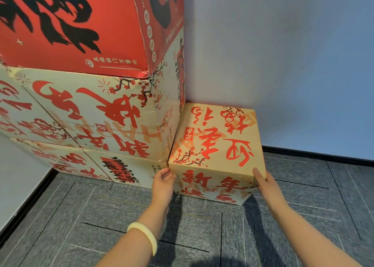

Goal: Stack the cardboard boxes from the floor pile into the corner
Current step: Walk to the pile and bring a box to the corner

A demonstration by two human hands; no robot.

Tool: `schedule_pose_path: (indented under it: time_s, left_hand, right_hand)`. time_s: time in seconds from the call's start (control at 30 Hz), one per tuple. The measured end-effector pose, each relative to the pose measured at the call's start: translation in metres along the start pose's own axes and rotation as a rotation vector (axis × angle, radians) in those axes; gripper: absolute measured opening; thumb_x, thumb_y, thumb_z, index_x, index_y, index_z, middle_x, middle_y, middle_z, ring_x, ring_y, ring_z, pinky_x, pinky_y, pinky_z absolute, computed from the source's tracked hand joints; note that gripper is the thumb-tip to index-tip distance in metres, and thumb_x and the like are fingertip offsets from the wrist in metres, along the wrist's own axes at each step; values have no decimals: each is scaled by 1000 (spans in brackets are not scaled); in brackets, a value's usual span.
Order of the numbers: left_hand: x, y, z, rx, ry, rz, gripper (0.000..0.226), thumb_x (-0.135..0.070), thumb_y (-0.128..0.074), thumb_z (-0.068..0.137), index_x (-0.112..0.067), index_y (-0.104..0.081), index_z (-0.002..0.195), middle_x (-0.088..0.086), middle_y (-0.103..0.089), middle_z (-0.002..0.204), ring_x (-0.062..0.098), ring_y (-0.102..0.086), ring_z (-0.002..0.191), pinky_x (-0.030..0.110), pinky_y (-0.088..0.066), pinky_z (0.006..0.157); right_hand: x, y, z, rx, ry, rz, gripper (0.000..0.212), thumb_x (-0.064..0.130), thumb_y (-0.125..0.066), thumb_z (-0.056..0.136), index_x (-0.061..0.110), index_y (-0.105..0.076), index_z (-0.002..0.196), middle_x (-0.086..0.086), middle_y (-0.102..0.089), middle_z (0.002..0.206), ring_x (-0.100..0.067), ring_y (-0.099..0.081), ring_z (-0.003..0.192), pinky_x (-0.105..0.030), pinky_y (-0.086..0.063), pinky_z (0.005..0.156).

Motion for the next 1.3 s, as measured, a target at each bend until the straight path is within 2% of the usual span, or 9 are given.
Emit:
schedule_pose_path:
  time_s: [0.13, 0.27, 0.4, 0.53, 0.63, 0.8, 0.9, 1.07, 1.3]
  left_hand:
    - [-1, 1, -2, -12, 8, 0, 36, -2, -56, 89, -3, -45, 124, 10, -52, 128, 19, -52, 116, 24, -38, 96]
    - [-1, 2, -1, -23, 6, 0, 34, -3, -56, 90, -3, -45, 122, 11, -52, 128, 21, -53, 116, 28, -39, 98]
    - [1, 2, 1, -19, 17, -15, 32, -4, -56, 90, -3, -46, 121, 11, -54, 126, 21, -53, 116, 29, -40, 98]
    - [2, 4, 2, -21, 25, -15, 31, -2, -55, 90, -5, -47, 120, 6, -55, 121, 14, -57, 101, 25, -45, 88]
    - [3, 6, 5, -34, 26, -25, 29, 1, -54, 90, -4, -48, 117, 8, -55, 120, 19, -54, 110, 30, -42, 97]
    - [6, 9, 13, -57, 32, -20, 22, 0, -54, 89, -8, -50, 109, 10, -57, 117, 21, -55, 110, 30, -42, 94]
    - [5, 11, 13, -65, 16, 2, 18, 0, -53, 90, -12, -50, 103, 9, -57, 113, 21, -54, 107, 34, -42, 98]
    - [7, 11, 14, -59, 2, 27, 21, 1, -51, 89, -11, -49, 107, 8, -57, 115, 22, -54, 110, 34, -43, 97]
    - [9, 10, 9, -62, 11, 15, 30, 2, -50, 90, -4, -47, 119, 6, -55, 112, 18, -52, 103, 26, -41, 88]
  right_hand:
    - [1, -1, -2, 11, -5, 1, 46, 41, -41, 96, 18, -41, 136, -4, -57, 115, -20, -52, 102, -41, -39, 98]
    - [0, -2, -1, 10, -5, -18, 47, 42, -41, 96, 18, -40, 137, -7, -59, 122, -23, -55, 106, -38, -40, 93]
    - [-1, -2, 0, 8, -17, -45, 49, 44, -40, 96, 18, -39, 138, -4, -58, 121, -27, -54, 115, -42, -39, 97]
    - [-3, -5, 2, 12, -23, -75, 55, 52, -40, 93, 22, -39, 138, -5, -59, 127, -26, -55, 116, -49, -40, 102]
    - [-4, -4, 3, 18, -25, -80, 56, 52, -40, 92, 21, -39, 139, -4, -59, 126, -26, -56, 115, -48, -41, 101]
    - [-5, -4, 3, 29, -29, -84, 58, 54, -42, 91, 21, -38, 138, -4, -59, 125, -25, -56, 115, -48, -42, 101]
    - [-4, -4, 2, 32, -32, -78, 59, 54, -42, 91, 21, -37, 139, -3, -59, 126, -24, -55, 115, -47, -41, 102]
    - [-4, -3, 2, 34, -40, -42, 58, 53, -43, 91, 20, -39, 138, -4, -59, 126, -23, -56, 113, -46, -41, 102]
    - [-6, -5, -1, 66, -104, 45, 63, 60, -41, 88, 20, -42, 136, -3, -58, 126, -17, -52, 106, -40, -35, 101]
Point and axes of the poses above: each hand's wrist, its own z-axis towards the middle knuckle, its own y-axis out of the back of the hand, x = y × z, the point moved 8 cm from there along z, towards the middle knuckle
